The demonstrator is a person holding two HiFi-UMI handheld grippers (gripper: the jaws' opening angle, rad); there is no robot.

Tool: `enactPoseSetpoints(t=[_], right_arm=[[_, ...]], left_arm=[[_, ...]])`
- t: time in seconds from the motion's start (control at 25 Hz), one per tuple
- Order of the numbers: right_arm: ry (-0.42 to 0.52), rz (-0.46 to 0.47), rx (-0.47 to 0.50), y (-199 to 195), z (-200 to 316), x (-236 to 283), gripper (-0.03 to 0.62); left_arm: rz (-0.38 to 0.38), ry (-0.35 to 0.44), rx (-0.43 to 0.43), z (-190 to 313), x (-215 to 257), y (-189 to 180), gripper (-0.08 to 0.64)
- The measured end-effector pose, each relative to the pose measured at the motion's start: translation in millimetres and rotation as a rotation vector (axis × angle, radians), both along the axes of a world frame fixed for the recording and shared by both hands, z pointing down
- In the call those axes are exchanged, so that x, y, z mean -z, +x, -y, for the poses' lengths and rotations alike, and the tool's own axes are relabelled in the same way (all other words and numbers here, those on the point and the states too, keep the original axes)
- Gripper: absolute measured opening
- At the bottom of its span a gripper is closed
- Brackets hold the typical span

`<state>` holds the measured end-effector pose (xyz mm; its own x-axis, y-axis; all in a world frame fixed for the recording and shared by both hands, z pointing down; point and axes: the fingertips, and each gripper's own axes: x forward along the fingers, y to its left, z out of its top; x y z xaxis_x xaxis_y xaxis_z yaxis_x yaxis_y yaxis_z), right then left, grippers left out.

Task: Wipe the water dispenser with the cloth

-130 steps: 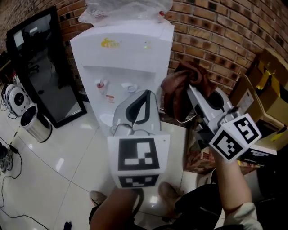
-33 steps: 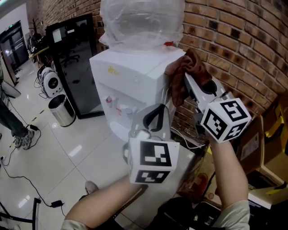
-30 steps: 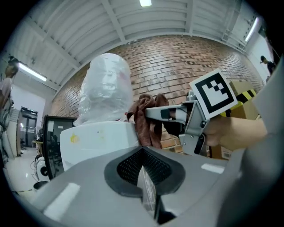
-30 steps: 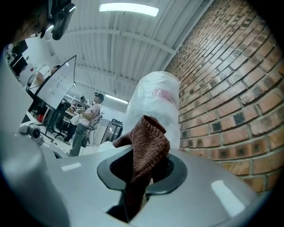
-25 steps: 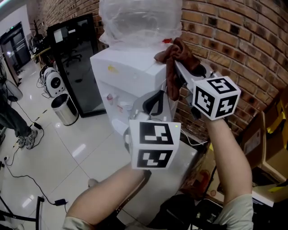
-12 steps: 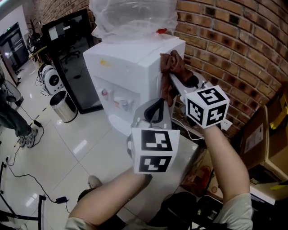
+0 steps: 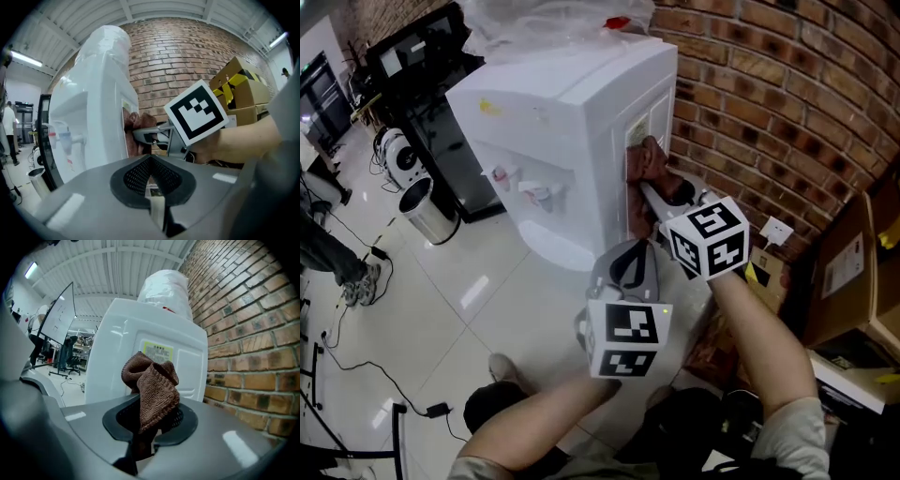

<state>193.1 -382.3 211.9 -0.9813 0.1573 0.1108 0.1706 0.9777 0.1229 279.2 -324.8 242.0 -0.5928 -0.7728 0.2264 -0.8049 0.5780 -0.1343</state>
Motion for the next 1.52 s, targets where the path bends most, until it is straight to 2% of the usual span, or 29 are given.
enactPoseSetpoints(t=[0.28,0.6,0.84,1.08,1.28,1.52], right_arm=[[-0.042,-0.077,-0.002,0.7,-4.2,-69.5,0.080],[-0.054,-0.216,-0.042,-1.1,1.5,-161.6,0.080],[-0.090,-0.335,-0.080,-0.9,3.0,-242.4,0.080],[-0.145,-0.493,-0.111,2.7,-2.3,-331.0,0.080],[-0.173,-0.617,-0.123,1.1,-3.3,-388.6,0.080],[-0.152,-0.753,-0.125,8.7,-10.5,-446.5,0.081]], left_arm=[[-0.067,-0.107,-0.030,0.2,-84.7,12.2,0.000],[-0.138,-0.182,-0.029,-5.4,-158.4,10.7,0.000],[-0.188,-0.276,-0.038,-15.3,-230.0,11.6,0.000],[-0.246,-0.339,-0.024,-29.2,-286.1,6.8,-0.001],[-0.265,-0.379,-0.011,-39.9,-322.2,-3.8,0.000],[-0.298,-0.399,-0.017,-43.8,-349.5,-6.2,0.000]])
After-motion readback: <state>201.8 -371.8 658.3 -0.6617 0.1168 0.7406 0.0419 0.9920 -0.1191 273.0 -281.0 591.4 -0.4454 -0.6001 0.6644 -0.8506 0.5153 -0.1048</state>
